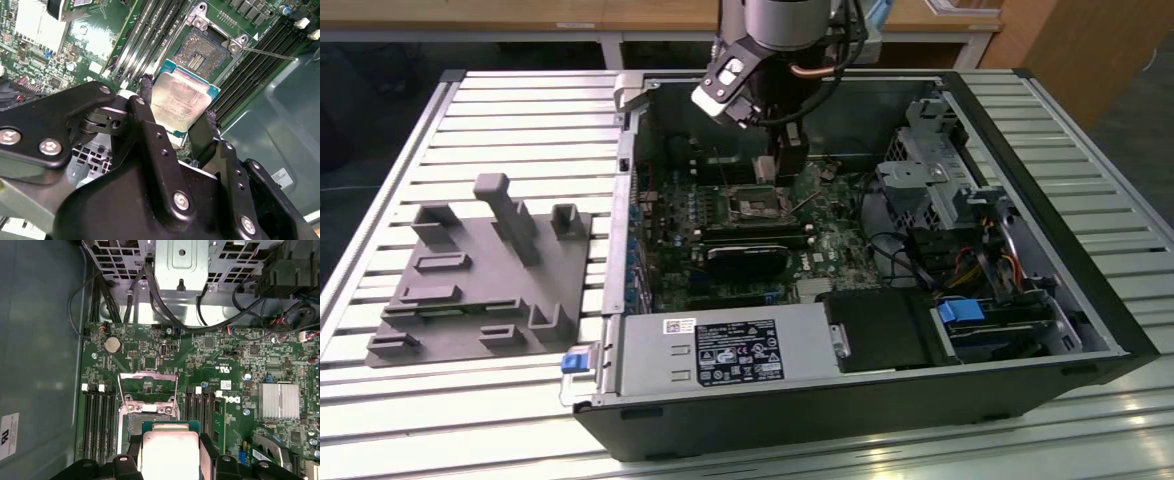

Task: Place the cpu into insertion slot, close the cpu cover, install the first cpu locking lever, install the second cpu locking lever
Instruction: 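Place the cpu into insertion slot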

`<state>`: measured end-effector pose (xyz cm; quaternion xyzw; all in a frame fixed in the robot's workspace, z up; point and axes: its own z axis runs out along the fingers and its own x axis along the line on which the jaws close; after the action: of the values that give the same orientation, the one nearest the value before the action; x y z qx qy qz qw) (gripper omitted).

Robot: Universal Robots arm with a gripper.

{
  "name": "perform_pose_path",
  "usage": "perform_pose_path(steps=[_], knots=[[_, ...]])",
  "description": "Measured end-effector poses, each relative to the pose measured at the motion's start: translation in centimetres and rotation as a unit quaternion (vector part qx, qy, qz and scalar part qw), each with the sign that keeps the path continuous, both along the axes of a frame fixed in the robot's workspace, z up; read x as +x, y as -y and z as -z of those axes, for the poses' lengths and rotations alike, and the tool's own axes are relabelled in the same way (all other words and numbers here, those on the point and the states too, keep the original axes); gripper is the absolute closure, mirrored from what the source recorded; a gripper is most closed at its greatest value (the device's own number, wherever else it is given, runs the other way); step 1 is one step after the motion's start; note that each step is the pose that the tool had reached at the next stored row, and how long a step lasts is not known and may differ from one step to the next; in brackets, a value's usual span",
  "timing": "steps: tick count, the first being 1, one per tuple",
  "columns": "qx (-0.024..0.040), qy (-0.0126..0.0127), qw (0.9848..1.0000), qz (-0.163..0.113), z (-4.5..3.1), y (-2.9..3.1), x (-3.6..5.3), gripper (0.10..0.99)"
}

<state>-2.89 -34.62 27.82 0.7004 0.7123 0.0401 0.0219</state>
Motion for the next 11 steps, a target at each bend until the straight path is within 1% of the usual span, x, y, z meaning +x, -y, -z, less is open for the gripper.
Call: perform_pose_path(steps=[5,11], knots=[[0.0000,0.0002,1.0000,-0.003,0.90,-0.12,-0.11,0.549],[-0.0001,0.0004,1.0000,-0.004,1.52,-0.39,-0.17,0.549]])
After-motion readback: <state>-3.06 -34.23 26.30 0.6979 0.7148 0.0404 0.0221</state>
